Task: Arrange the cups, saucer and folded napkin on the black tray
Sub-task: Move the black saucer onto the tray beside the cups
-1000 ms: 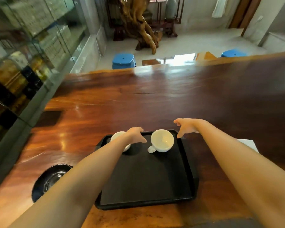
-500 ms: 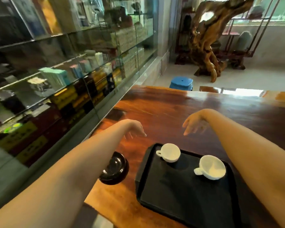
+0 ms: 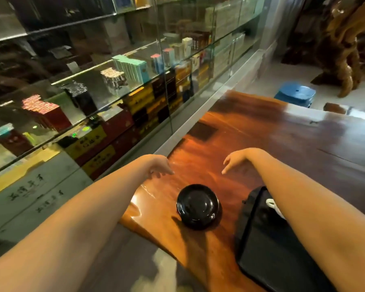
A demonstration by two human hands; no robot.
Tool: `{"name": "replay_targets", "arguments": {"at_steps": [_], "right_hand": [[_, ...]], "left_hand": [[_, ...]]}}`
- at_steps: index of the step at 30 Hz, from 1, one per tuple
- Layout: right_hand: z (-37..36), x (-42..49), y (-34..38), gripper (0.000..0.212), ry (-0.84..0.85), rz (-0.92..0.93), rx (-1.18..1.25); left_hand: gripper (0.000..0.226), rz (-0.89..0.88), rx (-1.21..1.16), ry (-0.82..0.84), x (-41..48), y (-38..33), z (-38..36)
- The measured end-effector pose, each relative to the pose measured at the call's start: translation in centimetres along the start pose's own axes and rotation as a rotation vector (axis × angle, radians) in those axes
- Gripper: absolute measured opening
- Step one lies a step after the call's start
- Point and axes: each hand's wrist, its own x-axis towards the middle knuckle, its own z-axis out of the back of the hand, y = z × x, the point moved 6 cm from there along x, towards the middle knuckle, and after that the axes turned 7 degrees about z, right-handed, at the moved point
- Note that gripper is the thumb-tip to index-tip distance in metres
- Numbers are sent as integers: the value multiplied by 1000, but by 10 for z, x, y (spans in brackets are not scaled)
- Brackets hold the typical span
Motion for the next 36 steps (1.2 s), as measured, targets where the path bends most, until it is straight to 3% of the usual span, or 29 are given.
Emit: {"name": "replay_targets", "arguments": {"at_steps": [9,12,15,21,27,36], "right_hand": [[-85,74,-13,56,-6,-37,53],[-105,90,-22,42,-25,-64,183],[-111,99,-28,28,-91,-84,290],[-119,102,-35,19,-121,-52,355],[-116,94,-33,35,-117,-49,357],[-63,23,-64,32,-248,-40,457]], "left_hand": [[48,-2,-90,181,69,9,-82],[53,31,-297,259,86,5,-112],[59,25,-460,197,101,1,-122],[43,13,-452,122,109,-7,-124],[40,-12,-419,148,107,-7,-123],[28,-216,-301,86,61,-82,-74]]}}
